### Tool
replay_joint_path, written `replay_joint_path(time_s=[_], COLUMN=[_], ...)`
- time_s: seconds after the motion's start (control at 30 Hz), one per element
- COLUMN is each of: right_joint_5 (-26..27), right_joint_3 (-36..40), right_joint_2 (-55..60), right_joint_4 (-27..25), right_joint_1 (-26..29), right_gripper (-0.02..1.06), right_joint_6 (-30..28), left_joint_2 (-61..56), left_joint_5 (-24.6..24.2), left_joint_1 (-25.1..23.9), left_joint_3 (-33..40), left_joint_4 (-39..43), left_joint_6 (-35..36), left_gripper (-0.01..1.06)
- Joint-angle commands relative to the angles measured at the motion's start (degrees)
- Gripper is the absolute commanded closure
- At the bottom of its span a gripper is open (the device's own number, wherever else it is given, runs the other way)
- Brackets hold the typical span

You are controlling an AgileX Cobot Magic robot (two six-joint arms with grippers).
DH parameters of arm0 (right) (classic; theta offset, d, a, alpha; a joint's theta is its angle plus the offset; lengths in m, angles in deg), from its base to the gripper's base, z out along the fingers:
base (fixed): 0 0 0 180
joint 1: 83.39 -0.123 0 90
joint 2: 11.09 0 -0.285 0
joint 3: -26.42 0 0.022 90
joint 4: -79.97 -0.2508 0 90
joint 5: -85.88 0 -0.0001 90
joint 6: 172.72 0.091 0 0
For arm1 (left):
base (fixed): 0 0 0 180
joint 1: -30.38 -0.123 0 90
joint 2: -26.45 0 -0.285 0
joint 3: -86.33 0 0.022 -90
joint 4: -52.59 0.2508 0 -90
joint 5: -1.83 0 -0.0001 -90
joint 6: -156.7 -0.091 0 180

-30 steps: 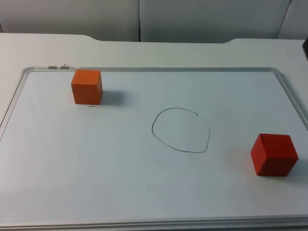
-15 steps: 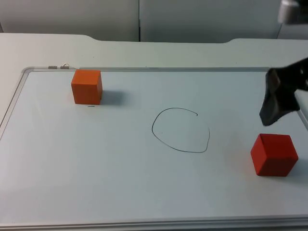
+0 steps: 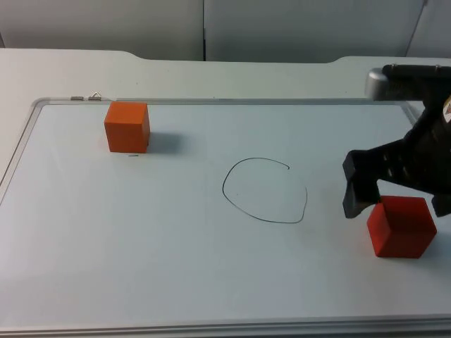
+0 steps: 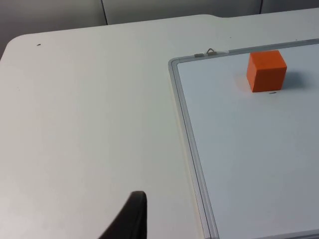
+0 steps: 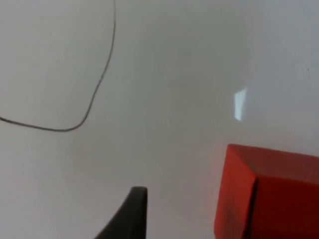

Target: Pick up one cube with the left hand and another cube with the right hand. First place the cube in the right hand at the target position, then stack the cube in the left hand on top.

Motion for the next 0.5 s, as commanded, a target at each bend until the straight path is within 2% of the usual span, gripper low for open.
replay_joint_path(time_s=[0.0,0.07,0.3,0.33,0.37,0.47], right_joint_5=[1.57,2.28,2.85,2.74,2.74,2.74], right_joint_3=[0.18,0.18,0.18,0.18,0.18,0.18], right_joint_2=[1.47,2.46,2.59,2.59,2.59,2.59], right_joint_4=[1.23,2.33,2.92,3.06,3.06,3.30], right_joint_1=[-0.48,-0.48,-0.48,-0.48,-0.48,-0.48], right_gripper=[0.03,0.04,0.14,0.22,0.22,0.49], right_joint_6=[1.18,3.23,3.47,4.77,4.77,6.46], left_joint_2=[-0.20,-0.20,-0.20,-0.20,-0.20,-0.20], left_joint_5=[0.35,0.35,0.35,0.35,0.35,0.35], left_joint_1=[0.27,0.27,0.27,0.27,0.27,0.27], left_joint_3=[0.53,0.53,0.53,0.53,0.53,0.53], left_joint_4=[-0.14,-0.14,-0.14,-0.14,-0.14,-0.14], left_joint_6=[0.07,0.07,0.07,0.07,0.07,0.07], left_gripper=[0.00,0.00,0.00,0.00,0.00,0.00])
